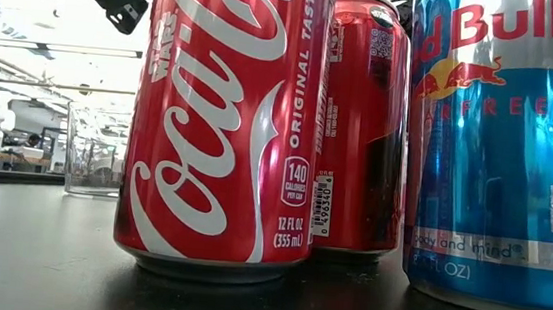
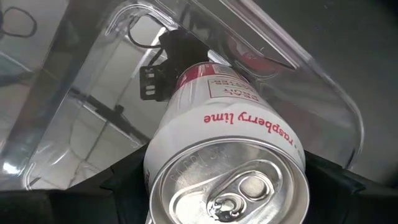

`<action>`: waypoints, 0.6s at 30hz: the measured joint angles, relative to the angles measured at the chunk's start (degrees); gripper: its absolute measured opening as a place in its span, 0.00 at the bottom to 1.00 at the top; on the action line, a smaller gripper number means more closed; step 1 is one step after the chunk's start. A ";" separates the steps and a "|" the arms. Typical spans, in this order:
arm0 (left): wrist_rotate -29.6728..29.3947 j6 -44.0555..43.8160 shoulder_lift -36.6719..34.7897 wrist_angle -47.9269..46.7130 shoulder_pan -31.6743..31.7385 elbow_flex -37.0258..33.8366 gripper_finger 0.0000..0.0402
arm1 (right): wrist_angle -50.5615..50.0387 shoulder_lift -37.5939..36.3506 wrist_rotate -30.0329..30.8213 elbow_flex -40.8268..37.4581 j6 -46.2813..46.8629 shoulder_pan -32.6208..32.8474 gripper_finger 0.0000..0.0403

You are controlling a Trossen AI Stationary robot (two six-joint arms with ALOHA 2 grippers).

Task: Sort soda cans
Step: Put the pink-white soda can into the right transparent bin

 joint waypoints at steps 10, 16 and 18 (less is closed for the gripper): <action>0.00 -0.02 0.00 -0.01 0.00 0.00 0.33 | -0.10 -0.70 1.38 -0.36 0.37 0.02 0.84; 0.00 0.00 0.00 -0.01 0.00 0.00 0.33 | 0.02 -0.96 1.44 -0.37 -0.25 -0.01 0.86; 0.00 -0.02 -0.02 -0.01 0.02 0.00 0.33 | 0.03 -0.96 1.44 -0.37 -0.91 0.00 0.87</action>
